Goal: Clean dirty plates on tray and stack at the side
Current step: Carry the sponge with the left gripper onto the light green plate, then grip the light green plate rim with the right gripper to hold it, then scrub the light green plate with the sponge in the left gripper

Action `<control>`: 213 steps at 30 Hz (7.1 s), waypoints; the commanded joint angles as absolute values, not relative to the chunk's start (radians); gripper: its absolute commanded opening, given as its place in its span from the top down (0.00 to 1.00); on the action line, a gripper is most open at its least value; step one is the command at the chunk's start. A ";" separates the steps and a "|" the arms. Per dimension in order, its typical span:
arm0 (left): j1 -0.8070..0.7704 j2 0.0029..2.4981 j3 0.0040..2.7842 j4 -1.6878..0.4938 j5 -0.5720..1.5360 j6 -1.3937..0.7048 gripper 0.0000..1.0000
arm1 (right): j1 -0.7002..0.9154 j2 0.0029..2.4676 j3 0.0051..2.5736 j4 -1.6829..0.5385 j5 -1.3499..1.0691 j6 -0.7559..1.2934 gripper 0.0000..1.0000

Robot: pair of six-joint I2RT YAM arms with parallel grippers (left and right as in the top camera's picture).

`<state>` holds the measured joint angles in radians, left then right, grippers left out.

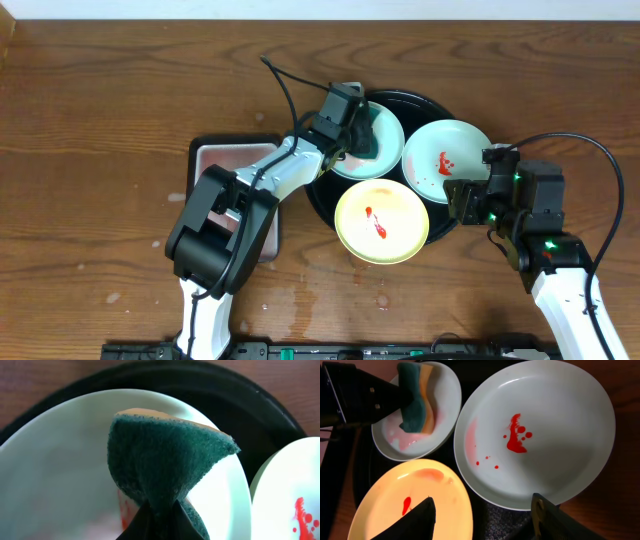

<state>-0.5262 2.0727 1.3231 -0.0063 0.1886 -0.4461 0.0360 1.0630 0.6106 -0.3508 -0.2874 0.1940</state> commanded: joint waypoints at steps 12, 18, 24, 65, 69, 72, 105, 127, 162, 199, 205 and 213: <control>-0.435 2.085 1.415 -0.255 0.177 -0.419 0.93 | 0.047 1.061 0.641 -0.347 -0.287 0.205 0.39; -0.445 2.012 1.421 -0.257 0.199 -0.385 0.93 | 0.047 1.061 0.680 -0.347 -0.258 0.205 0.37; -0.445 1.924 1.421 -0.273 0.203 -0.378 0.93 | 0.068 1.128 0.744 -0.324 -0.259 0.200 0.36; -0.442 1.904 1.420 -0.348 0.221 -0.353 0.93 | 0.249 2.139 1.487 -0.391 -0.296 0.036 0.59; -0.442 1.904 1.420 -0.352 0.221 -0.353 0.93 | 0.249 2.135 1.560 -0.453 -0.298 0.035 0.58; -0.442 1.904 1.420 -0.352 0.221 -0.353 0.93 | 0.244 2.134 1.618 -0.508 -0.295 0.000 0.58; -0.474 2.006 1.420 -0.265 0.222 -0.492 0.93 | 0.229 2.223 1.612 -0.577 -0.259 -0.031 0.99; -0.512 2.114 1.418 -0.163 0.191 -0.810 0.93 | 0.231 2.223 1.612 -0.580 -0.267 0.003 0.99; -0.500 2.004 1.423 -0.237 0.105 -0.694 0.93 | 0.230 2.223 1.612 -0.599 -0.266 0.003 0.99; -0.479 2.107 1.573 -0.521 -0.064 -0.497 0.93 | 0.230 2.223 1.612 -0.610 -0.266 0.003 0.99; -0.497 2.107 1.604 -0.500 0.058 -0.498 0.93 | 0.230 2.223 1.612 -0.609 -0.266 0.003 0.99; -0.555 2.120 1.599 -0.478 0.094 -0.553 0.93 | 0.230 2.223 1.612 -0.610 -0.266 0.003 0.99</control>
